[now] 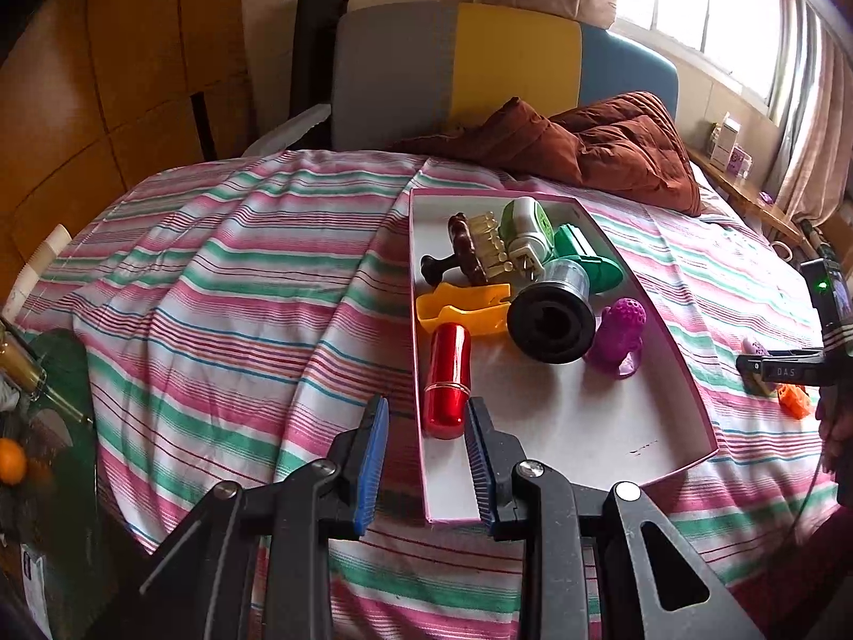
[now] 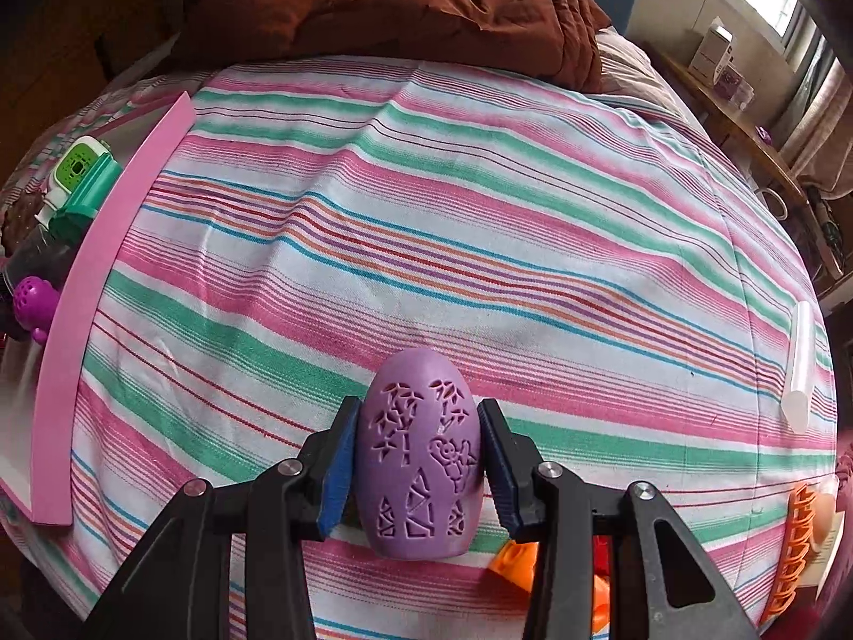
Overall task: Organize rigid objects
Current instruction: 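Carry the purple egg over the tray with the right tool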
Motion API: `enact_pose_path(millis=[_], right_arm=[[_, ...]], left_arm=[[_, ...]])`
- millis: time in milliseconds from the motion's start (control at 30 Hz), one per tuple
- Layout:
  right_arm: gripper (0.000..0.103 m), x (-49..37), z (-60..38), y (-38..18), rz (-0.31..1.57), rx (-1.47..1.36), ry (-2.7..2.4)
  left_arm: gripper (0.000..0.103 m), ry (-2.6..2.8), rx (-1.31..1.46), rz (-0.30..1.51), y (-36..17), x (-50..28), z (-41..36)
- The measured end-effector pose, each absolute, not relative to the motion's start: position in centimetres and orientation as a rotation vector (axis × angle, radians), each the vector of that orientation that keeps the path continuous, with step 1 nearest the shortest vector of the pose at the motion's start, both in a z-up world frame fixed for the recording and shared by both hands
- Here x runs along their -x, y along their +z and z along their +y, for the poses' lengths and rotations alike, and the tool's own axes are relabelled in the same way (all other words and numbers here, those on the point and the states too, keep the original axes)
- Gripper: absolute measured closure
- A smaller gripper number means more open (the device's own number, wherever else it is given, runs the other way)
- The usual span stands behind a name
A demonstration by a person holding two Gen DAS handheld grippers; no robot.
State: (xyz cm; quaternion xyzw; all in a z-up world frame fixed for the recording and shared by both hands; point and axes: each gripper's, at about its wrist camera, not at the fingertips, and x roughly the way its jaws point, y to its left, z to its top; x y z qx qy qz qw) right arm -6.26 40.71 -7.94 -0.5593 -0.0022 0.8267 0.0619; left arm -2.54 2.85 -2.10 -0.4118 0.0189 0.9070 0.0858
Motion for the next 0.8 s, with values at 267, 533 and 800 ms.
enact_pose_path(millis=[267, 533, 800], right_arm=[[0.059, 4.8, 39.2, -7.3, 0.089, 1.704, 2.506], [0.059, 3.6, 34.5, -4.1, 0.09, 1.629, 2.689], [0.059, 3.8, 27.6, -1.5, -0.008, 1.631, 2.895]], left_arm=[[0.073, 2.713, 1.237, 0.036, -2.3, 2.6, 2.0], [0.073, 2.722, 1.234, 0.035, -2.2, 2.6, 1.8], [0.073, 2.728, 1.227, 0.032, -2.0, 2.5, 1.6]])
